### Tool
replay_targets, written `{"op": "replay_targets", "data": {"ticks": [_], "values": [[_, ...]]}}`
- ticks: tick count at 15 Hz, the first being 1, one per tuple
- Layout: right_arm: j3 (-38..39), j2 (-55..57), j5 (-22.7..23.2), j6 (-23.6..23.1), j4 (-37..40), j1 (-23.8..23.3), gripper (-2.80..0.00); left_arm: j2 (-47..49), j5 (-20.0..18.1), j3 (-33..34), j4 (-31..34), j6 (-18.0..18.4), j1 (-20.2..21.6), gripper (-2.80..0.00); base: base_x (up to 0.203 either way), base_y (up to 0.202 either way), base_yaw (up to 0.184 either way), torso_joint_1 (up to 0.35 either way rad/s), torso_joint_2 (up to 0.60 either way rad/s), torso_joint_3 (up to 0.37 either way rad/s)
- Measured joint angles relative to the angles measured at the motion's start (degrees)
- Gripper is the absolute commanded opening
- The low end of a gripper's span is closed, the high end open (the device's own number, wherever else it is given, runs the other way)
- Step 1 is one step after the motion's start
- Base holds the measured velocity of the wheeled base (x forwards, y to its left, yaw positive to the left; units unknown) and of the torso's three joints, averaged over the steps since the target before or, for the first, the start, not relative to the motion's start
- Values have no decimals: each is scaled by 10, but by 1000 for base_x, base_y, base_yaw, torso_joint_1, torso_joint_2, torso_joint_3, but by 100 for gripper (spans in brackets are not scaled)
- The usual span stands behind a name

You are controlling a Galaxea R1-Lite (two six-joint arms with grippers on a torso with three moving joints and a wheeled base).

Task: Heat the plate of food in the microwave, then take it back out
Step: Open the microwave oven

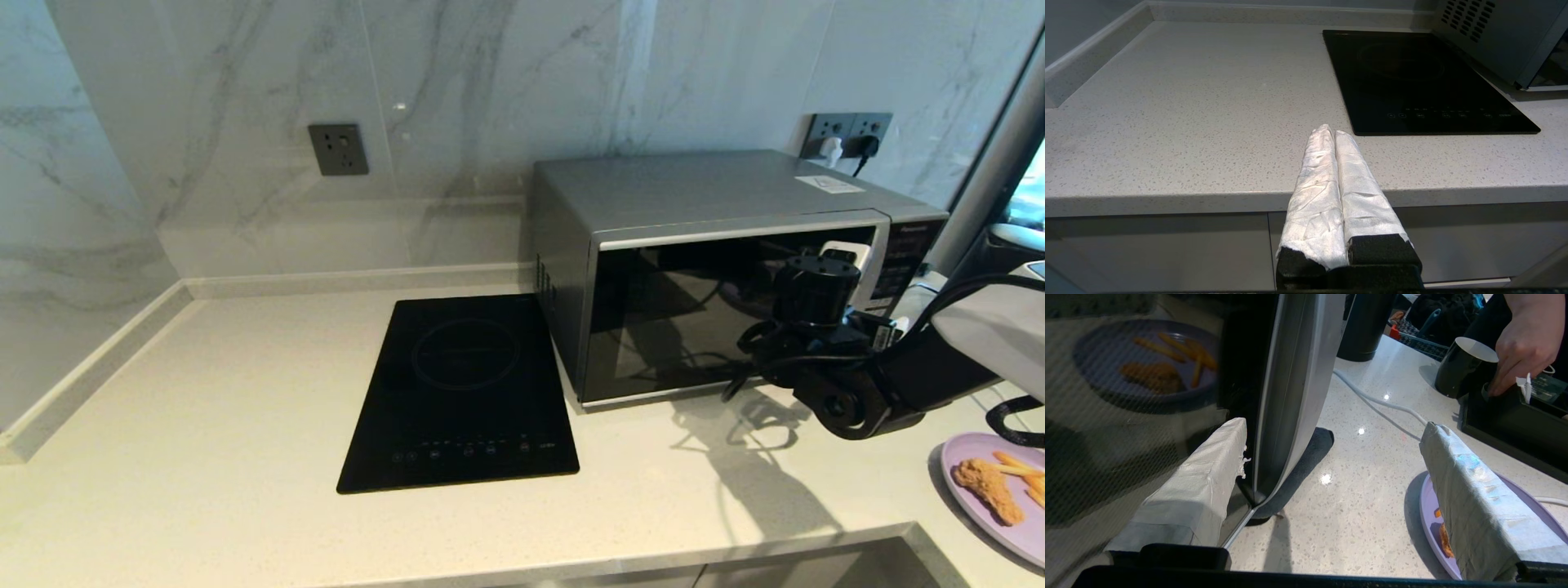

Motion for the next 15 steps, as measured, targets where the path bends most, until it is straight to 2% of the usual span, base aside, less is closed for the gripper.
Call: {"op": "replay_targets", "data": {"ticks": [15], "values": [[-9,-17,18,-14,-4,-44,0,0,0,0,0,0,0,-280,0,0,0,0,0,0]]}}
